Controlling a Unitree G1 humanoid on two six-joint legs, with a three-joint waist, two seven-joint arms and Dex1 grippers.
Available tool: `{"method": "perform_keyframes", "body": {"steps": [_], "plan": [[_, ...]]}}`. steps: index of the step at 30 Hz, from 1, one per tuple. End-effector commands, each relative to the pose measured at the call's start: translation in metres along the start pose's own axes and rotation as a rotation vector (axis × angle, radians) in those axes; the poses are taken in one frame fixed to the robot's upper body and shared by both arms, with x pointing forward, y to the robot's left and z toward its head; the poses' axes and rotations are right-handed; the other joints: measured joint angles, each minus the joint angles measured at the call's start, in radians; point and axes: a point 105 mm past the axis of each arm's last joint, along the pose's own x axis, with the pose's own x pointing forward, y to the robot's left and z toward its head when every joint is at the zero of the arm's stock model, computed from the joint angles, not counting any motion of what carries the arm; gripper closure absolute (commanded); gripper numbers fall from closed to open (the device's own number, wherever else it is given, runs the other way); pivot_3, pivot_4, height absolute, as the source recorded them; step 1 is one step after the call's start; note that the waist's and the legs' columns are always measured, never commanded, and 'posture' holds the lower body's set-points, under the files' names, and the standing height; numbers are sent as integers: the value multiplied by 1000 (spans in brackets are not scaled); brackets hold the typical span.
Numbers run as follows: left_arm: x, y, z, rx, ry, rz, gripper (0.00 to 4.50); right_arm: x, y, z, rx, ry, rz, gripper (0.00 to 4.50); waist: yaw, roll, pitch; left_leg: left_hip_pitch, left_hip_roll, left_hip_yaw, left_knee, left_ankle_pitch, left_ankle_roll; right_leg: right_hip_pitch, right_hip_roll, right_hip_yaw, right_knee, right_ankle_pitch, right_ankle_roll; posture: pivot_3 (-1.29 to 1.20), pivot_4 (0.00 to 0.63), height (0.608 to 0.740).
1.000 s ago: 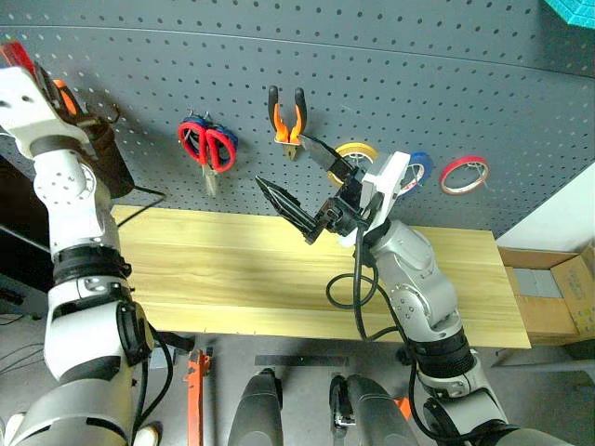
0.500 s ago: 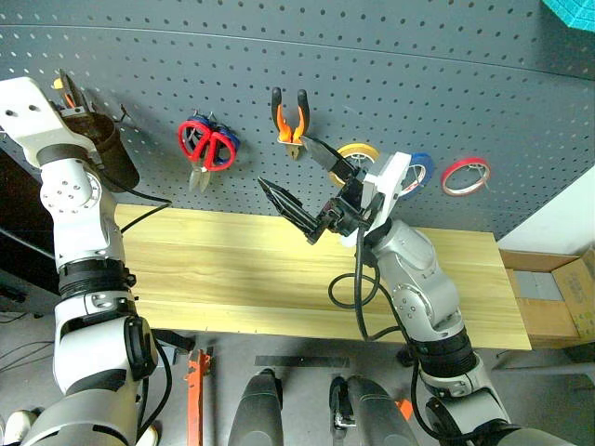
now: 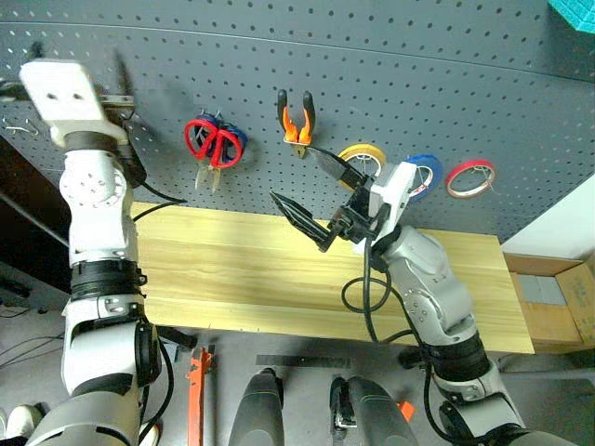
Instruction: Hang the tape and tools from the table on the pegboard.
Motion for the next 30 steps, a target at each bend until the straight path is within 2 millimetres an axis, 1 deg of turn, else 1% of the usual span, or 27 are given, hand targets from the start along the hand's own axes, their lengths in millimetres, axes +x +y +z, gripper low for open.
{"method": "perform_keyframes", "body": {"steps": [1, 2, 5, 8, 9, 11, 13, 14, 16, 18, 20, 21, 23, 24, 26, 28, 30], "plan": [[-17, -35, 24, -75, -95, -120, 42, -16, -1, 10, -63, -1, -13, 0, -2, 2, -2, 1, 0, 0, 0, 0, 0, 0, 0, 0, 0, 0, 0, 109, 204, 740], [-26, -46, 25, -112, -93, -159, 42, -23, -1, 8, -63, 19, -27, 0, -3, 3, -3, 1, 0, 1, 0, 0, 0, 1, 0, 1, 0, 0, 0, 109, 204, 740], [-52, -66, 21, -217, -38, -209, 42, -45, 6, -3, -72, 88, -59, 0, -5, 4, -3, 2, 1, 0, -1, 0, 1, 1, 0, 1, 0, 0, 0, 92, 200, 740], [-70, -77, 15, -292, 45, -227, 42, -65, 7, -10, -66, 147, -136, 0, -10, 4, -3, 2, 1, 0, 0, 0, 1, 1, 1, 1, 1, 0, 0, 82, 196, 740], [-79, -83, 10, -338, 102, -232, 42, -75, 4, -15, -68, 182, -187, 0, -11, 5, -4, 2, 2, 0, 0, 0, 1, 1, 2, 1, 1, 0, 0, 82, 196, 740], [-91, -91, 2, -403, 185, -240, 42, -87, 1, -20, -76, 229, -251, 0, -12, 7, -6, 3, 1, 0, 0, 2, 2, 2, 2, 2, 1, -3, 4, 76, 195, 740], [-118, -103, -18, -459, 333, -266, 42, -111, -10, -32, -76, 322, -387, 0, -13, 11, -14, 4, 1, 1, 0, 3, 3, 3, 2, 3, 0, -1, 6, 75, 193, 740], [-127, -107, -24, -473, 382, -278, 42, -119, -13, -35, -74, 351, -433, 0, -15, 12, -20, 4, 0, 2, 0, 4, 4, 3, 2, 4, 0, -1, 6, 71, 189, 740], [-144, -110, -36, -499, 485, -265, 42, -134, -21, -42, -48, 397, -555, 0, -18, 13, -22, 10, 0, 5, -1, 3, 4, 7, 1, 7, 0, -1, 7, 68, 187, 740], [-176, -120, -63, -524, 696, -273, 42, -156, -31, -50, -32, 459, -717, 0, -24, 14, -25, 13, 1, 4, -1, 4, 5, 9, 2, 7, 0, 1, 6, 68, 182, 740], [-193, -126, -75, -531, 800, -290, 42, -168, -34, -55, -18, 497, -800, 0, -26, 17, -30, 15, 1, 4, -1, 4, 5, 11, 2, 6, 0, 1, 5, 67, 178, 740], [-198, -129, -77, -544, 828, -305, 42, -176, -33, -60, -12, 540, -832, 0, -28, 17, -31, 16, 1, 4, -1, 4, 5, 11, 2, 7, -1, 0, 3, 67, 174, 740], [-208, -134, -83, -576, 896, -307, 42, -198, -28, -75, 13, 648, -897, 0, -27, 18, -38, 15, 1, 4, -1, 4, 6, 11, 2, 6, -1, -1, 1, 68, 167, 740], [-210, -136, -84, -577, 912, -316, 42, -205, -27, -78, 22, 669, -931, 0, -27, 19, -42, 15, 0, 4, -1, 5, 6, 11, 2, 6, -2, -2, 1, 69, 162, 740], [-212, -139, -86, -563, 927, -337, 42, -216, -26, -82, 32, 698, -980, 0, -29, 21, -47, 15, 0, 5, -1, 5, 6, 12, 1, 7, -2, -2, 0, 69, 158, 740], [-215, -138, -92, -507, 951, -348, 42, -225, -26, -85, 35, 716, -1024, 0, -30, 21, -51, 15, 0, 6, -1, 4, 6, 11, 1, 9, -3, -2, 0, 67, 151, 740], [-215, -137, -96, -489, 956, -345, 42, -233, -29, -86, 24, 740, -1065, 0, -33, 21, -58, 15, 0, 6, -1, 4, 6, 11, 1, 9, -3, -2, 0, 64, 146, 740]]}}
